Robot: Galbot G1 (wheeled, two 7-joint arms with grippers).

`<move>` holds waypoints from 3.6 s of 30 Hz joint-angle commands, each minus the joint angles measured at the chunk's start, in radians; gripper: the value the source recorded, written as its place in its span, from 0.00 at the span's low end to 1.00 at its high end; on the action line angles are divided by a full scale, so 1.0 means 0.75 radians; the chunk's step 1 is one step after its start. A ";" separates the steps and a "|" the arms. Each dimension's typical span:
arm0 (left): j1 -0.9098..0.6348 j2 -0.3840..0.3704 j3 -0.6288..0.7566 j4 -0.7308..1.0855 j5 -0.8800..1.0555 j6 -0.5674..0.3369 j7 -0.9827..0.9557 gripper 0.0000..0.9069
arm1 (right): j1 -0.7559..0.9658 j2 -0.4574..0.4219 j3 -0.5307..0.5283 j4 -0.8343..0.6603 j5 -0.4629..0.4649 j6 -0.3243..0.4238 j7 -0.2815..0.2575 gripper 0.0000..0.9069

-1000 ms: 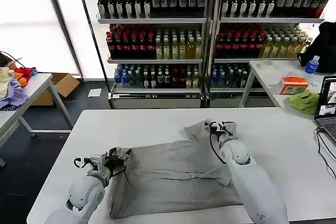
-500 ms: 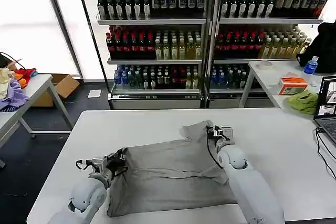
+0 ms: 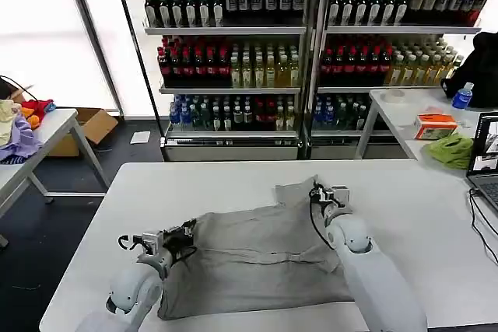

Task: Fold and organize the clothes.

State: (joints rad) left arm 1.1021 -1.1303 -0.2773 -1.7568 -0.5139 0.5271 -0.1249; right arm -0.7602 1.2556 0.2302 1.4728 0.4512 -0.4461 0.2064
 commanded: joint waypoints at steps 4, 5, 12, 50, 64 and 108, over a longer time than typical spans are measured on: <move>0.020 0.009 -0.063 -0.127 0.038 -0.143 0.014 0.00 | -0.068 -0.012 0.081 0.277 -0.012 0.033 -0.003 0.00; 0.028 0.015 -0.069 -0.144 0.044 -0.143 0.017 0.00 | -0.080 -0.013 0.085 0.297 -0.008 0.030 -0.001 0.00; 0.161 0.067 -0.098 -0.220 0.102 -0.138 0.050 0.00 | -0.299 -0.032 0.144 0.494 -0.004 0.019 0.040 0.00; 0.441 0.063 -0.111 -0.303 0.275 -0.126 0.104 1.00 | -1.153 0.090 0.361 0.823 -0.270 0.183 0.163 0.00; 0.413 0.019 -0.139 -0.422 0.338 -0.118 0.066 1.00 | -1.081 0.083 0.346 0.699 -0.379 0.182 0.192 1.00; 0.589 -0.223 -0.230 -0.392 0.155 -0.005 -0.044 0.01 | -1.077 0.023 0.468 1.044 -0.274 0.204 0.212 1.00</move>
State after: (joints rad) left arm 1.5242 -1.2835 -0.4444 -2.0557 -0.3861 0.5250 -0.1618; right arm -1.5679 1.2744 0.5772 2.2474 0.2412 -0.2925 0.3643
